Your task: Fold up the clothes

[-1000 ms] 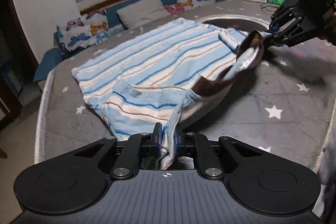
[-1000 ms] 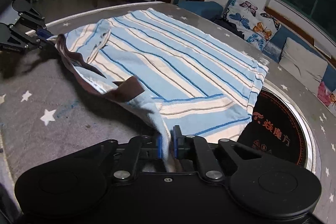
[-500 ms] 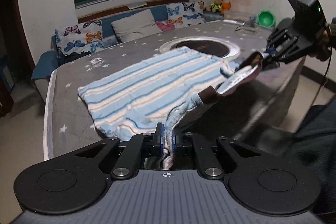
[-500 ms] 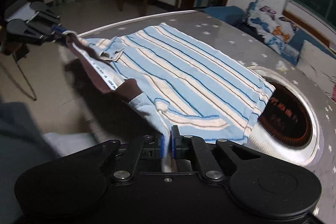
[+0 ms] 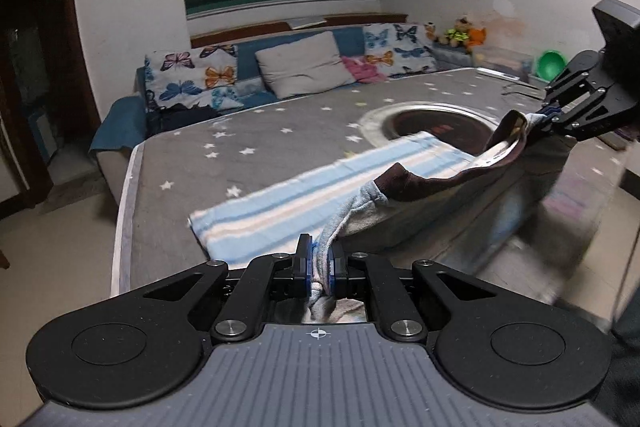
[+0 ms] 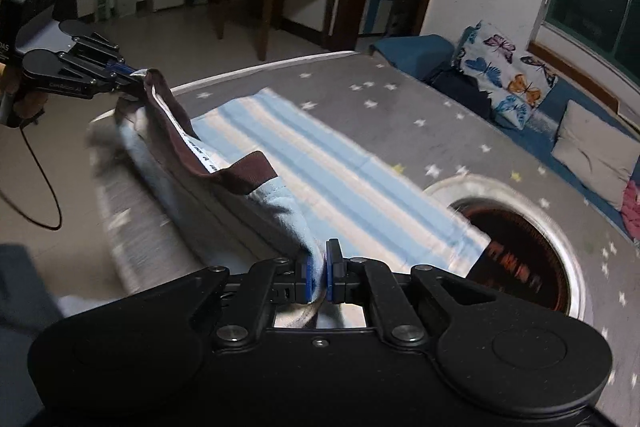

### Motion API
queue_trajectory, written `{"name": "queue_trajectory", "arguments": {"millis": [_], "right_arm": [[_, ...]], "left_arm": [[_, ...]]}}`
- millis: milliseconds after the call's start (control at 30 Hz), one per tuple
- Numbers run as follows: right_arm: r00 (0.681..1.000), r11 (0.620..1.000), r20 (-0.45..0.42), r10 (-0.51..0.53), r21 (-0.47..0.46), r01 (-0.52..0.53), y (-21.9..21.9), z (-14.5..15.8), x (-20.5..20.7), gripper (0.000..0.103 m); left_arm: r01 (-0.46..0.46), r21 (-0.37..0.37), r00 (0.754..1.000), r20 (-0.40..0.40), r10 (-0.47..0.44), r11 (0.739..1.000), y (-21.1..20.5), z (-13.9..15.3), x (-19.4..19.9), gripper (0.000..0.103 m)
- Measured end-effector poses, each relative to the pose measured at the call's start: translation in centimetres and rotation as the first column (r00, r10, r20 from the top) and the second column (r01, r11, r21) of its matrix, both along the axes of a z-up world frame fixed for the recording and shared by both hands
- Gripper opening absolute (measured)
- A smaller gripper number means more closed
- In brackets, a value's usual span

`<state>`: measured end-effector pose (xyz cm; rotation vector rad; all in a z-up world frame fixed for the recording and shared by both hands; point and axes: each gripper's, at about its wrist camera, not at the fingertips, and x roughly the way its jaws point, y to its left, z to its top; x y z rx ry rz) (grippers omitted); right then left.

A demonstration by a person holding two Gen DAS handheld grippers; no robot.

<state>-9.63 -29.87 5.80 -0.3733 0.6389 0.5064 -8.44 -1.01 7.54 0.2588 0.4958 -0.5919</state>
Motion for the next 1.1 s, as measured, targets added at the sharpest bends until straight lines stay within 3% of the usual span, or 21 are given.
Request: {"name": "queue_trajectory", "arguments": {"millis": [267, 500, 700, 767, 833, 967, 1100], "right_arm": [[0.997, 0.997, -0.018, -0.07, 0.017, 0.07, -1.1, -1.2, 8.8, 0.007], [0.984, 0.986, -0.095, -0.149, 0.065, 0.155, -2.3, -4.8, 14.7, 0.007], [0.966, 0.971, -0.162, -0.2, 0.102, 0.218, -3.2, -7.5, 16.9, 0.014], [0.963, 0.968, -0.164, -0.215, 0.098, 0.233, -3.5, -7.9, 17.1, 0.023], [0.962, 0.967, -0.155, -0.224, 0.092, 0.239, -3.7, -7.5, 17.0, 0.03], [0.961, 0.962, -0.135, -0.243, 0.093, 0.256, -4.1, -6.4, 16.8, 0.036], [0.959, 0.958, -0.091, -0.267, 0.082, 0.274, -4.3, -5.3, 16.0, 0.044]], "left_arm": [[-0.068, 0.002, 0.997, -0.032, 0.069, 0.998, -1.5, -0.1, 8.5, 0.008], [-0.131, 0.005, 0.984, -0.124, 0.131, 0.991, -2.7, -2.8, 14.9, 0.008], [-0.174, 0.023, 0.964, -0.199, 0.175, 0.985, -3.1, -5.2, 18.1, 0.012], [-0.186, 0.025, 0.959, -0.213, 0.187, 0.982, -3.2, -5.6, 18.7, 0.015], [-0.195, 0.015, 0.956, -0.222, 0.194, 0.981, -3.0, -5.7, 19.0, 0.016], [-0.22, 0.003, 0.954, -0.21, 0.216, 0.975, -2.3, -5.6, 19.7, 0.032], [-0.238, 0.003, 0.954, -0.187, 0.234, 0.971, -1.6, -4.9, 19.4, 0.033]]}}
